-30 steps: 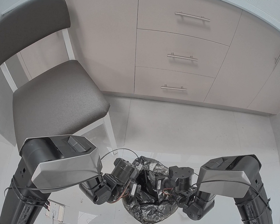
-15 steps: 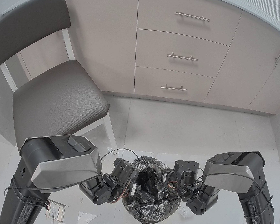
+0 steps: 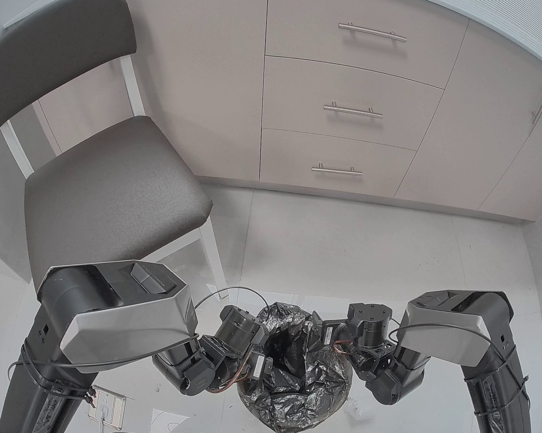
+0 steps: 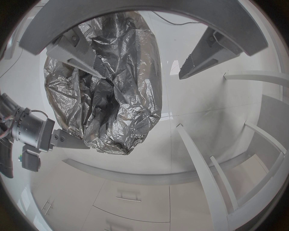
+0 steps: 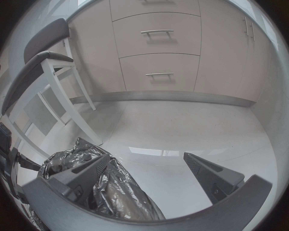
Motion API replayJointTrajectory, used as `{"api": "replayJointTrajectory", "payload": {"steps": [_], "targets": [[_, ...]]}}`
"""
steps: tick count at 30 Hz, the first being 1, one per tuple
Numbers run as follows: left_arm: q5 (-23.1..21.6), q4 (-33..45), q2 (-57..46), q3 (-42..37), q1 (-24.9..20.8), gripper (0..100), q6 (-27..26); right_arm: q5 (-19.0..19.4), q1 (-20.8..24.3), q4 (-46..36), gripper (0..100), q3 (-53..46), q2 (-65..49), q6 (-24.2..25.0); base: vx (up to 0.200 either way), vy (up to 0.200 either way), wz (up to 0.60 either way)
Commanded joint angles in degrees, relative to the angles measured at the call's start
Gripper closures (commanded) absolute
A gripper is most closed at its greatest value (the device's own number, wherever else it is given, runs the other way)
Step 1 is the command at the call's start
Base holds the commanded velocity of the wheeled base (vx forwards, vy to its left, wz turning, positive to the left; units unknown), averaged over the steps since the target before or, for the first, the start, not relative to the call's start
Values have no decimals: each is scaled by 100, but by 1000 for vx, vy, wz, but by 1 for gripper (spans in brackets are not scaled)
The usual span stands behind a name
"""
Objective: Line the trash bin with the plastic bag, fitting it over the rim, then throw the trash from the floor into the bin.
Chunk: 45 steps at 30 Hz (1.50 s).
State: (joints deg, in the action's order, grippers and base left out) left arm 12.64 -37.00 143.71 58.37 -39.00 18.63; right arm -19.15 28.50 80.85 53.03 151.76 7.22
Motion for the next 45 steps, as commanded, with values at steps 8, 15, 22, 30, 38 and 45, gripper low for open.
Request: {"api": "replayJointTrajectory", "payload": {"steps": [8,15,22,30,38,45], "targets": [[1,0,-1,-1,-3,0,1,8,-205,-192,0,181,134,-1,0,0,0],[1,0,-1,-1,-3,0,9,25,-310,-263,0,173,29,-1,0,0,0],[1,0,-1,-1,6,0,9,676,-275,-254,0,-697,-850,-45,0,0,0],[1,-9,-1,-10,6,0,9,1493,-3,-227,0,-1251,-1043,-19,0,0,0],[1,-18,-1,-10,6,0,9,1458,-38,-333,0,-996,-613,-19,0,0,0],[1,-18,-10,-10,6,0,18,1441,-336,-684,0,-645,-446,-36,0,0,0]]}}
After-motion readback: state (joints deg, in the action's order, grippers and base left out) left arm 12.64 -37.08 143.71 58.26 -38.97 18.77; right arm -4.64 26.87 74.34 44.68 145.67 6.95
